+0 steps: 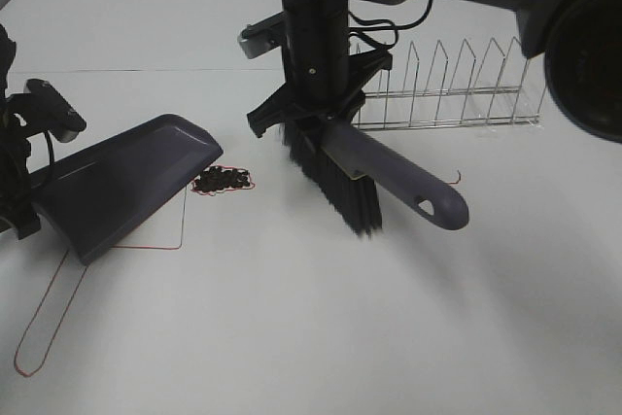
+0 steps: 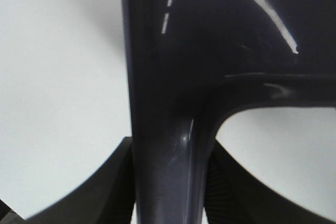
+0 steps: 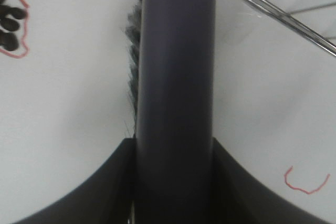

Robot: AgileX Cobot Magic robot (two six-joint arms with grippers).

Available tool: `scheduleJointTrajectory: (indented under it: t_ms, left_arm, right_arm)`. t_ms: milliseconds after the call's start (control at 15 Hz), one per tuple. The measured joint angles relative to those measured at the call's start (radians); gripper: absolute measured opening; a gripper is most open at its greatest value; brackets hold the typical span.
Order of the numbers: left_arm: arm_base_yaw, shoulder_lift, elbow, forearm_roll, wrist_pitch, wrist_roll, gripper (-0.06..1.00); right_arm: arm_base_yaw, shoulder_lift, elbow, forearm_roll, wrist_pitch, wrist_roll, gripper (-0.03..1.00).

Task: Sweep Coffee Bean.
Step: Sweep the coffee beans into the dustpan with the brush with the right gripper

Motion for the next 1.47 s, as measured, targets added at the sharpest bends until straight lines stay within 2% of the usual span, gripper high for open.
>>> scheduleJointTrajectory:
  t_ms: [200,467,533,667,933,1200,1467]
  left_arm:
    - [0.000,0.000,0.000,-0.033,0.010,0.002,0.33]
    - [0.000,0.004,0.000,-0.077,0.045,-0.046,0.33]
    - [0.000,0.011,0.000,-0.087,0.047,-0.049,0.33]
    - [0.000,0.037,0.000,-0.116,0.067,-0.054,0.33]
    - [0.000,0.040,0.000,-0.128,0.077,-0.058,0.33]
    - [0.000,0.040,0.000,-0.194,0.091,-0.064,0.33]
    - [0.000,0.040,0.000,-0.205,0.094,-0.089,0.33]
  right_arm:
    - [0.058,0.046,-0.072,0.005,0.000,-0.035,0.35]
    - [0.086,0.104,-0.158,0.097,0.000,-0.050,0.35]
    - [0.086,0.108,-0.163,0.133,0.000,-0.050,0.35]
    - [0.086,0.116,-0.167,0.271,-0.013,-0.051,0.35]
    - [0.082,0.121,-0.167,0.396,-0.111,-0.051,0.35]
    - [0.080,0.163,-0.167,0.576,-0.233,-0.051,0.35]
    - [0.079,0.189,-0.169,0.740,-0.316,-0.077,0.35]
